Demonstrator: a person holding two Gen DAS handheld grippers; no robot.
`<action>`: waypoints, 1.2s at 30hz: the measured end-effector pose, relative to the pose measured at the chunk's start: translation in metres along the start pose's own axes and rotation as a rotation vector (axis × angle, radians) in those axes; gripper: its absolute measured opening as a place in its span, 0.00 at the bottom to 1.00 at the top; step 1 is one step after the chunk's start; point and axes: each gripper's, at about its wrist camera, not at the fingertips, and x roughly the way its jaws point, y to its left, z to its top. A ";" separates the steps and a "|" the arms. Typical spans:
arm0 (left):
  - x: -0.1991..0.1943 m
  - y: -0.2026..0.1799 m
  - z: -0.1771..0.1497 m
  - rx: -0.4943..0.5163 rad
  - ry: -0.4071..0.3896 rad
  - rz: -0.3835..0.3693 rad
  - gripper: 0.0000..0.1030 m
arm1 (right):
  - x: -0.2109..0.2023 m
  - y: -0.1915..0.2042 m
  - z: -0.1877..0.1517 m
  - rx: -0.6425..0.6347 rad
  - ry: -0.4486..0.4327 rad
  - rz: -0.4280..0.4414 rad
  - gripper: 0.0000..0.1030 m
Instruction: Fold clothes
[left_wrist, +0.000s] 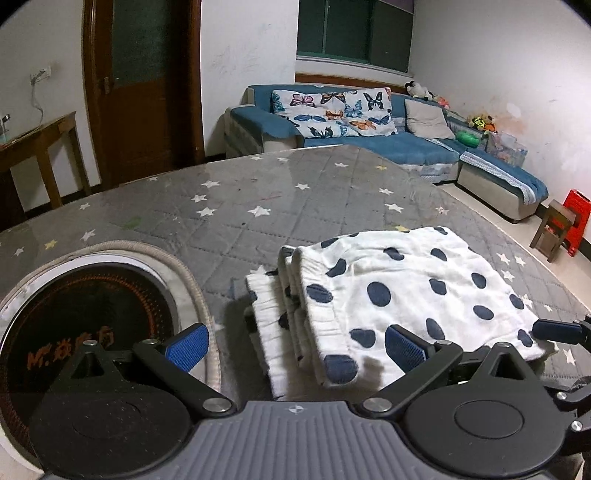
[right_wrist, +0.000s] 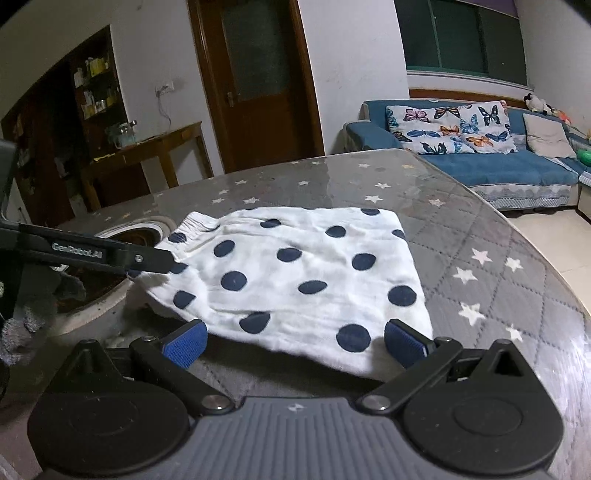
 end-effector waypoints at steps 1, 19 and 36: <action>0.001 0.001 -0.001 0.000 0.005 0.005 1.00 | 0.002 -0.001 -0.001 0.001 0.005 -0.005 1.00; -0.018 0.006 -0.025 -0.008 0.021 0.011 1.00 | -0.010 0.007 -0.003 0.056 -0.032 -0.029 1.00; -0.041 0.000 -0.051 0.002 0.014 0.017 1.00 | -0.022 0.027 -0.018 0.061 -0.027 -0.134 1.00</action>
